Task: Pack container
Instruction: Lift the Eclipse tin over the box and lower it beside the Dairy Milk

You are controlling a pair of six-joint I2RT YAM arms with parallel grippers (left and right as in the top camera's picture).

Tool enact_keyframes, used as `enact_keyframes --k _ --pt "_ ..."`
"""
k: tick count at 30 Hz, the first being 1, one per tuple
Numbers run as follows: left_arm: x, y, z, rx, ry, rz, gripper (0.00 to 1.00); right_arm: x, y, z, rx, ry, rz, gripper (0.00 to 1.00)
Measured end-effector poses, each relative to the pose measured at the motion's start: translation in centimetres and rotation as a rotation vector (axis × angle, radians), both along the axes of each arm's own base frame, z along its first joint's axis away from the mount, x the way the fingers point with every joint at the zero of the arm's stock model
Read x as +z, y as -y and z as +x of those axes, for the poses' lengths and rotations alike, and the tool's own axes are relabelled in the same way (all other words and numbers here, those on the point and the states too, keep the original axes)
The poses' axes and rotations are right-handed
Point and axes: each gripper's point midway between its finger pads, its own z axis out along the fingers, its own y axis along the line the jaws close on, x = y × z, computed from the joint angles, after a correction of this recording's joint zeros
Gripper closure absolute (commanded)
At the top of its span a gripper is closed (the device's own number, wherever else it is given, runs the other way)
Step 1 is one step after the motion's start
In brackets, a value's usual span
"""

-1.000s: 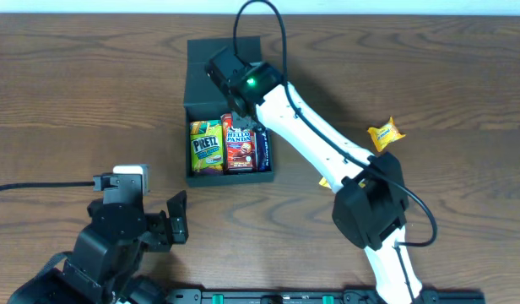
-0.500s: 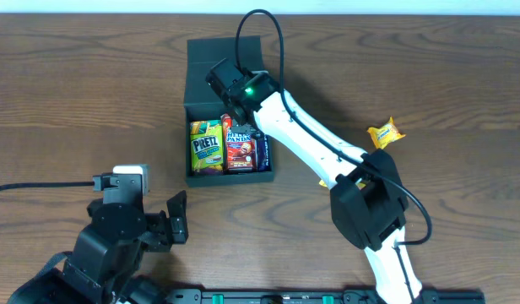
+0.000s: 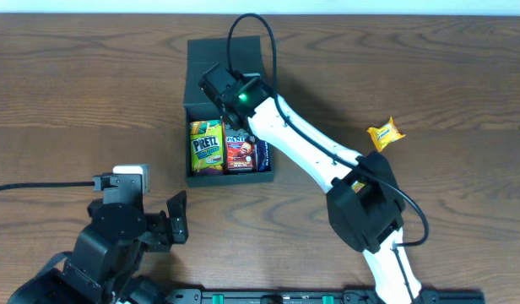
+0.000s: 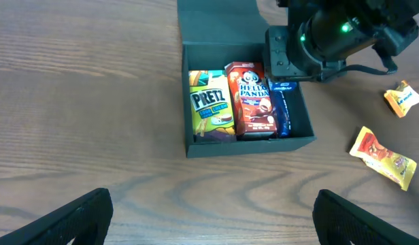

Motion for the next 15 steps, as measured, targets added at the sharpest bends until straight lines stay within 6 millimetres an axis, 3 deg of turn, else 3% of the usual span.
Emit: enact_keyframes --k 5,6,8,12,15 --pt "0.0 0.0 0.0 0.0 0.0 0.0 0.05 -0.02 0.01 -0.01 0.0 -0.001 -0.001 0.99" --pt "0.0 0.01 0.0 0.0 0.0 0.0 0.05 -0.02 0.01 -0.01 0.0 -0.001 -0.001 0.93" --pt "0.0 0.0 0.0 0.0 0.0 0.0 0.05 -0.02 0.01 -0.01 0.001 -0.001 -0.001 0.74" --pt "0.0 0.0 0.0 0.0 0.0 0.0 0.05 -0.04 0.02 -0.02 0.001 -0.001 -0.001 0.63" --pt "0.0 0.0 0.0 0.0 0.0 0.0 0.05 -0.04 0.02 -0.02 0.005 -0.001 -0.003 0.62"
